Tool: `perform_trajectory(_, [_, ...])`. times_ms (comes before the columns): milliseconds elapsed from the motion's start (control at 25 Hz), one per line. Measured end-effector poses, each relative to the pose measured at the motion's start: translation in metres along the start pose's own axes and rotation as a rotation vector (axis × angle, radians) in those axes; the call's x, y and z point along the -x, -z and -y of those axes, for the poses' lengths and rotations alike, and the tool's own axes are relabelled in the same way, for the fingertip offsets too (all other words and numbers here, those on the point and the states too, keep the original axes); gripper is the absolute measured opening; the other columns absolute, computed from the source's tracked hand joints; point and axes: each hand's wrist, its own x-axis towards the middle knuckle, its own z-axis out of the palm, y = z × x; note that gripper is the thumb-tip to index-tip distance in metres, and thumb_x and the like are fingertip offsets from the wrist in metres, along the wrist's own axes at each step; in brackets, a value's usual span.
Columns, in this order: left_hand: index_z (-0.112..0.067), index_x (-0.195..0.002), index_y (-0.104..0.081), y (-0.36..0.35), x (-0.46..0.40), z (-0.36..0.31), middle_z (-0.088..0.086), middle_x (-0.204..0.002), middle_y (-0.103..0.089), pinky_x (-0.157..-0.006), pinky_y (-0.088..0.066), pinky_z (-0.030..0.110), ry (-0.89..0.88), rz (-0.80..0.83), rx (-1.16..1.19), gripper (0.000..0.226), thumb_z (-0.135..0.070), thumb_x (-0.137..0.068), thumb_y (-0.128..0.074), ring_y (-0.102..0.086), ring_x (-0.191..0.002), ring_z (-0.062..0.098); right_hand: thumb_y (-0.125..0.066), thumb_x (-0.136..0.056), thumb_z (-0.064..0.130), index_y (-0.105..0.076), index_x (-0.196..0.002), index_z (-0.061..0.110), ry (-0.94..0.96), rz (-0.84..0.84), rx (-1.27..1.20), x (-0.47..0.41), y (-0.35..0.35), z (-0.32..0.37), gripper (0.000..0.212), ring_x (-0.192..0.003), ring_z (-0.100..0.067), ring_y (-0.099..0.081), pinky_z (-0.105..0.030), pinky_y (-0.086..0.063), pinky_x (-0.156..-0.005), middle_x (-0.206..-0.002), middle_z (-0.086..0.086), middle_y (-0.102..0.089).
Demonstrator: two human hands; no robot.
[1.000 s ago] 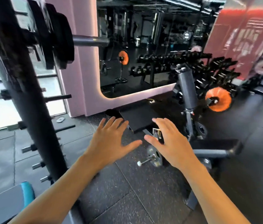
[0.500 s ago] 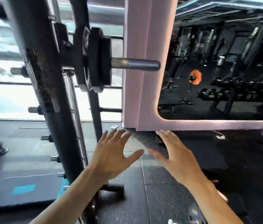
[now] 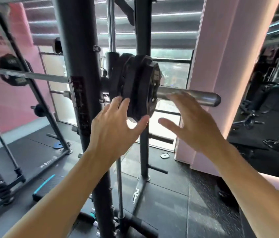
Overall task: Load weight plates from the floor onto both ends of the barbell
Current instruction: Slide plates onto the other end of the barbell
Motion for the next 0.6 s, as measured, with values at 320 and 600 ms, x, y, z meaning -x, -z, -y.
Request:
perform_trajectory(320, [-0.004,-0.147,-0.039,-0.018,-0.079,-0.008,0.009,-0.136,-0.051,-0.093,-0.051,0.038,0.05,-0.109,-0.031,0.072,-0.048,-0.093,-0.058,-0.05,-0.124,0.026,-0.049,-0.084,0.074,-0.031,-0.154,0.022,0.123,-0.044,-0.062,-0.112,-0.018,-0.018,0.089,-0.145,-0.017,-0.032,-0.039,-0.038,-0.107,-0.157,0.003,-0.034])
perform_trajectory(600, [-0.01,-0.154,-0.031,-0.027,-0.098,-0.027,0.007,-0.14,-0.055,-0.095,-0.038,0.024,0.199,-0.141,0.154,0.066,-0.022,-0.097,-0.062,-0.053,-0.127,0.024,-0.034,-0.059,0.101,-0.006,-0.152,0.05,0.195,0.152,-0.158,-0.161,-0.022,-0.041,0.109,-0.153,-0.016,-0.014,-0.068,-0.033,-0.108,-0.164,0.018,-0.003])
